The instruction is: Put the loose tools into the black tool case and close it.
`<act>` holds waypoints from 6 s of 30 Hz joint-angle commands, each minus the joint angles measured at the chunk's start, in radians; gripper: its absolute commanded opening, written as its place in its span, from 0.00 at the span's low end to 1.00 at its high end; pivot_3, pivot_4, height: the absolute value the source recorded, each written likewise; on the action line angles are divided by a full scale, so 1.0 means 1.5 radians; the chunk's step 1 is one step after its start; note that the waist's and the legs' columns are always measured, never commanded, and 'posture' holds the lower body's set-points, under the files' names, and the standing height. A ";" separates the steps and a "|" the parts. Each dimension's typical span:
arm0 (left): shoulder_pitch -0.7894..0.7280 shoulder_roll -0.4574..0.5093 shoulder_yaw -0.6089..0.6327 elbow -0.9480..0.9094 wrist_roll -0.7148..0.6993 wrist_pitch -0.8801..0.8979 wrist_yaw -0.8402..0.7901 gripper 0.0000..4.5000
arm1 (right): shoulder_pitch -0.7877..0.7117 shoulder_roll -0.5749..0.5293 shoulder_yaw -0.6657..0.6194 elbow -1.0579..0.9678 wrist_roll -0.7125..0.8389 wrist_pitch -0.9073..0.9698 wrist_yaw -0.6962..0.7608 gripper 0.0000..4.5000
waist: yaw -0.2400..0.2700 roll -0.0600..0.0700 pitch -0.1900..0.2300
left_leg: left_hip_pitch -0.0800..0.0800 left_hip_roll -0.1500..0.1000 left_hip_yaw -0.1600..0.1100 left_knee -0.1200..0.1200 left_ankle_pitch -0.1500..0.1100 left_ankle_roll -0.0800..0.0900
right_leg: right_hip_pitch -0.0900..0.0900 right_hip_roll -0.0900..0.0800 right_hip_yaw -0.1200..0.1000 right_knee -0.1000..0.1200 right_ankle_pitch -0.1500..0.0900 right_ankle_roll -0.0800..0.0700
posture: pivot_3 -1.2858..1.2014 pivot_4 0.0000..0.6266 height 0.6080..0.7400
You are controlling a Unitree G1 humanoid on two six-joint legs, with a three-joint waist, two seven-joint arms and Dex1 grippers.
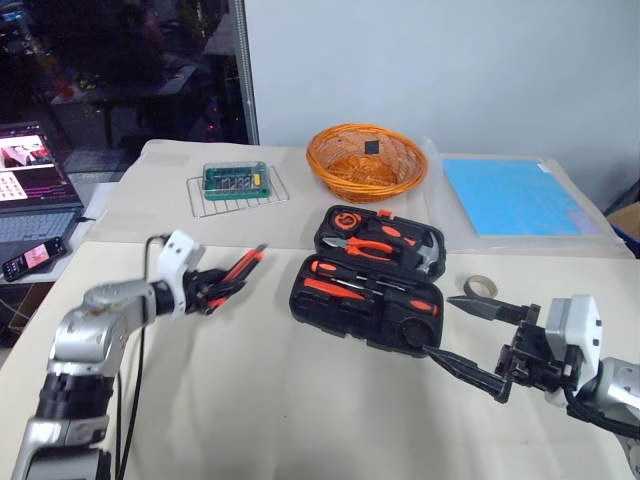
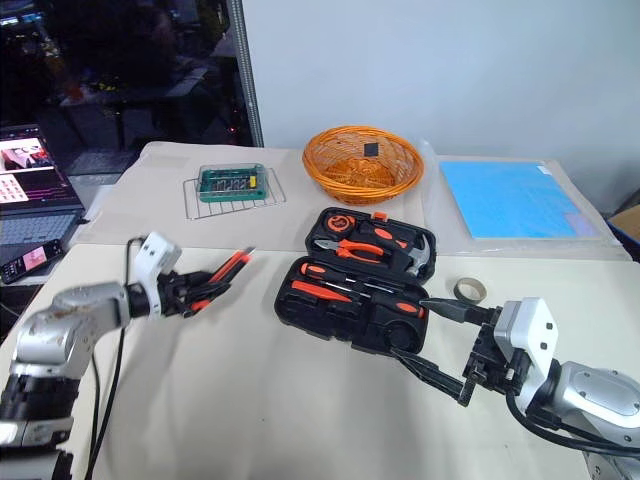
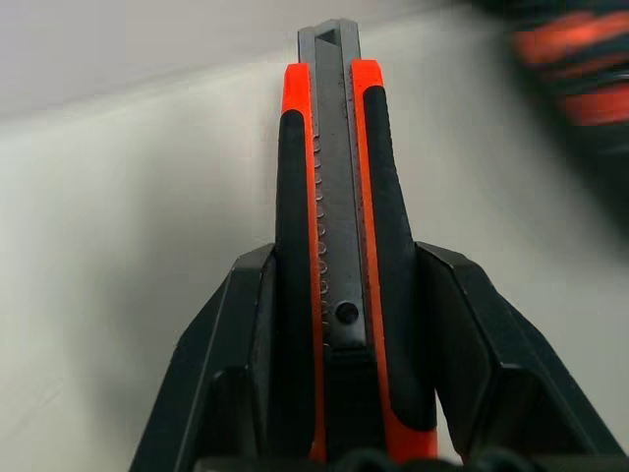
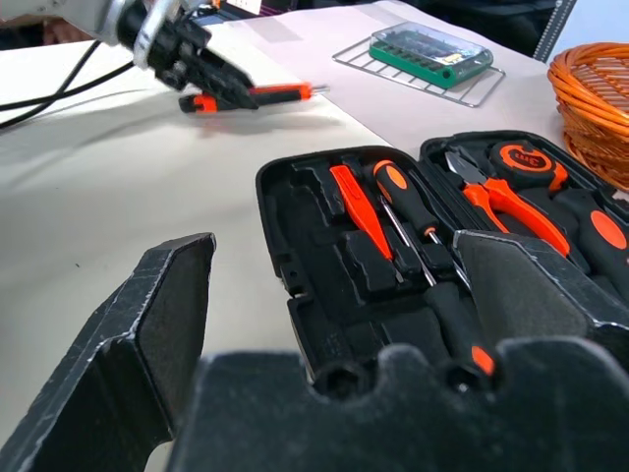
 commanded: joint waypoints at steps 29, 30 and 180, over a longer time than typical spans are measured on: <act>-0.315 -0.236 -0.387 0.381 0.327 -0.408 -0.280 0.36 | 0.182 0.015 -0.191 -0.116 0.023 -0.012 -0.009 1.00 | -0.013 0.002 0.001 | 0.000 -0.001 -0.001 0.007 -0.001 0.012 | 0.004 0.002 0.004 -0.001 0.000 0.007 | 0.52 0.24 1.00; -0.316 -0.240 -0.385 0.387 0.328 -0.410 -0.281 0.36 | 0.181 0.014 -0.193 -0.117 0.025 -0.010 -0.010 1.00 | -0.013 0.002 0.001 | 0.000 -0.001 -0.001 0.007 -0.001 0.012 | 0.004 0.002 0.004 -0.001 0.000 0.007 | 0.52 0.24 1.00; 0.082 -0.089 -0.062 -0.295 -0.157 0.008 0.087 0.80 | -0.459 -0.183 0.426 -0.002 -0.157 0.615 -0.111 0.00 | -0.021 0.012 0.003 | -0.002 -0.004 0.000 0.007 0.002 0.008 | 0.005 -0.002 0.001 -0.009 0.005 0.009 | 0.52 0.24 1.00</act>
